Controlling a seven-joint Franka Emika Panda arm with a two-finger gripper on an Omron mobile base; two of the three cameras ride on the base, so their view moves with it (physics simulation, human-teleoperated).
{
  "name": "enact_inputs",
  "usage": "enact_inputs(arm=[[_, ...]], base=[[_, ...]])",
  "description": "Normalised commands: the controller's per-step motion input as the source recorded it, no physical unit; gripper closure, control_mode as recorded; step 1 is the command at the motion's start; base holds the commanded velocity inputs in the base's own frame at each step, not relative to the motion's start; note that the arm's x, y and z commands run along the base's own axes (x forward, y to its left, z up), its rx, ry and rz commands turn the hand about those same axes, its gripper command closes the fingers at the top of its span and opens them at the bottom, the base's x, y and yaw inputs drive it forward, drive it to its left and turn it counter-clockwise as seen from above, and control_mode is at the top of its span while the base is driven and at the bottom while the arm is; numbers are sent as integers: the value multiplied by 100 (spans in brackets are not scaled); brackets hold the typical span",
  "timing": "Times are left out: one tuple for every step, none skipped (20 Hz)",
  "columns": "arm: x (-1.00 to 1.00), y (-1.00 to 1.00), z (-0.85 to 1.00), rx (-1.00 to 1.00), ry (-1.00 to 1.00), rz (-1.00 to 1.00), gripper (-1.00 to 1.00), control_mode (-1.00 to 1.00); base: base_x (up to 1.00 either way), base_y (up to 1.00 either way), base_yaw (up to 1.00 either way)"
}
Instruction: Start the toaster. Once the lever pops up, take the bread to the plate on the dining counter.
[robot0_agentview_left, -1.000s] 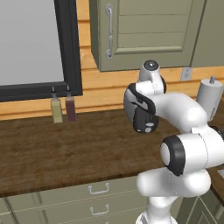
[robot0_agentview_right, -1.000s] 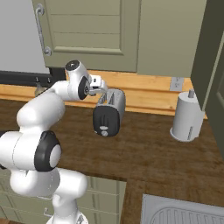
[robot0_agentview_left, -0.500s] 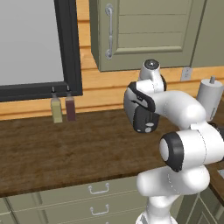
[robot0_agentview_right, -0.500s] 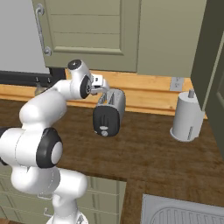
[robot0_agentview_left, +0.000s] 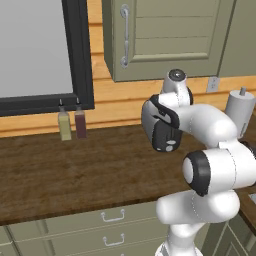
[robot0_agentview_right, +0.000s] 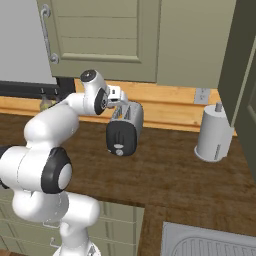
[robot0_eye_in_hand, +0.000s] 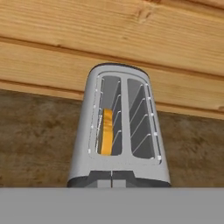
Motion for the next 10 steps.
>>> enact_inputs(arm=[[16,0,0,0,-3,0,100,-100],[19,0,-1,0,-5,0,100,-100],[21,0,-2,0,-4,0,100,-100],[21,0,-1,0,-2,0,100,-100],[19,0,-1,0,-2,0,100,-100],[20,0,-1,0,-1,0,100,-100],[18,0,-1,0,-2,0,100,-100],[17,0,-1,0,-2,0,100,-100],[15,0,-1,0,-3,0,100,-100],[15,0,-1,0,-2,0,100,-100]], base=[[0,0,0],[0,0,0],[0,0,0],[0,0,0],[0,0,0],[0,0,0],[0,0,0],[0,0,0],[0,0,0],[0,0,0]])
